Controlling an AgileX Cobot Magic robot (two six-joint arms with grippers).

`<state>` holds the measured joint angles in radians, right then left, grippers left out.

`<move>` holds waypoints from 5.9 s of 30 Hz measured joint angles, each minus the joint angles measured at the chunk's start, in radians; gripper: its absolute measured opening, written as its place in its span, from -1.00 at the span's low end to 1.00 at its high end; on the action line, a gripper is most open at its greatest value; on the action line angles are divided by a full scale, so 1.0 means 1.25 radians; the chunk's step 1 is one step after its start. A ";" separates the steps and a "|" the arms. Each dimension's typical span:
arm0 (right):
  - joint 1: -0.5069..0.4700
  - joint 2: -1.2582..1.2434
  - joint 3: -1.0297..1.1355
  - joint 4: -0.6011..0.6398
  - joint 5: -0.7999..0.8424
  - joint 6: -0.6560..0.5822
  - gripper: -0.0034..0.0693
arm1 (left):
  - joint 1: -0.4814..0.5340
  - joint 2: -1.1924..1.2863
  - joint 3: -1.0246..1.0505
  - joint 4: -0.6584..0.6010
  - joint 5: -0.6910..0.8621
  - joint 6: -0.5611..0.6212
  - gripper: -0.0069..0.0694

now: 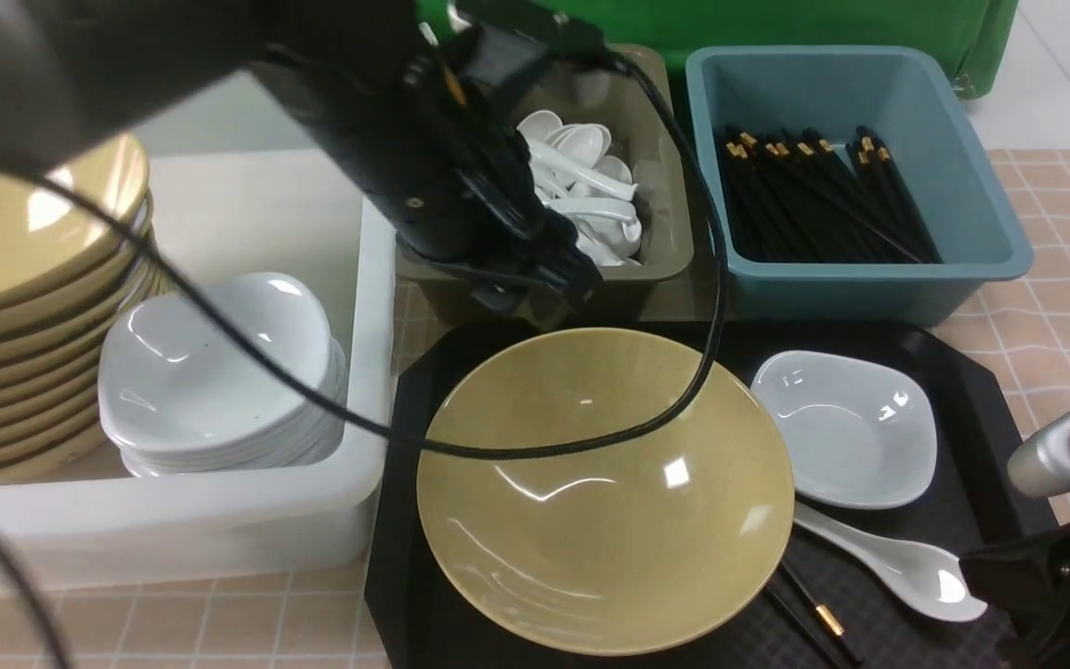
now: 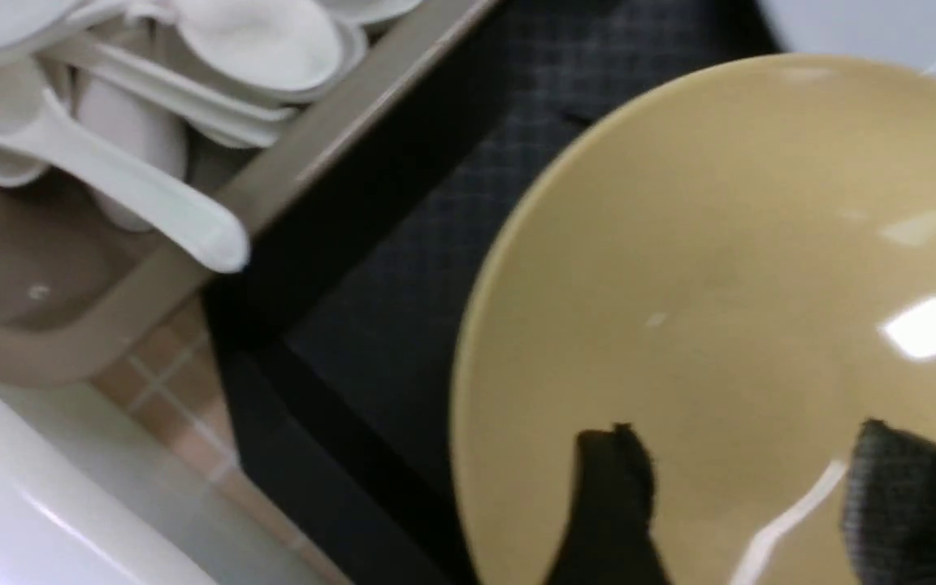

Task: On brown table put chopsticks spoon bowls plates into blue grey white boxes.
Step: 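Grasp the large bowl on the tray by its rim, then place the tan bowl onto the bowl stack in the left bin with the left gripper, then reach for and grasp the small white dish on the black tray, then place the white bowl into the white bin on top of the stacked bowls with the right gripper, then reach down and grasp the white spoon resting in the bowl with the right gripper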

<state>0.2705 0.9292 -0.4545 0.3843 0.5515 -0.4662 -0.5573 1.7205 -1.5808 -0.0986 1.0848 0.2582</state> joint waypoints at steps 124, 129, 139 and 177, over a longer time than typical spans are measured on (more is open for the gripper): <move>0.426 0.781 -0.824 0.736 -0.282 -0.471 -0.40 | 0.255 -1.275 1.000 0.227 -0.507 -0.168 -0.80; 0.406 0.763 -0.832 0.697 -0.216 -0.470 0.15 | 0.255 -1.293 1.000 0.227 -0.507 -0.169 -0.80; 0.292 0.588 -0.804 -0.174 0.346 0.065 0.42 | 0.254 -1.300 1.000 0.227 -0.510 -0.171 -0.80; 0.081 0.617 -0.413 -0.260 0.195 0.236 -0.05 | 0.254 -1.300 1.040 0.273 -0.576 -0.171 -0.80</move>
<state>0.3712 1.7000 -0.9713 0.0595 0.7957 -0.1716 -0.2392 0.0957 -0.2805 0.2431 0.3645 0.0442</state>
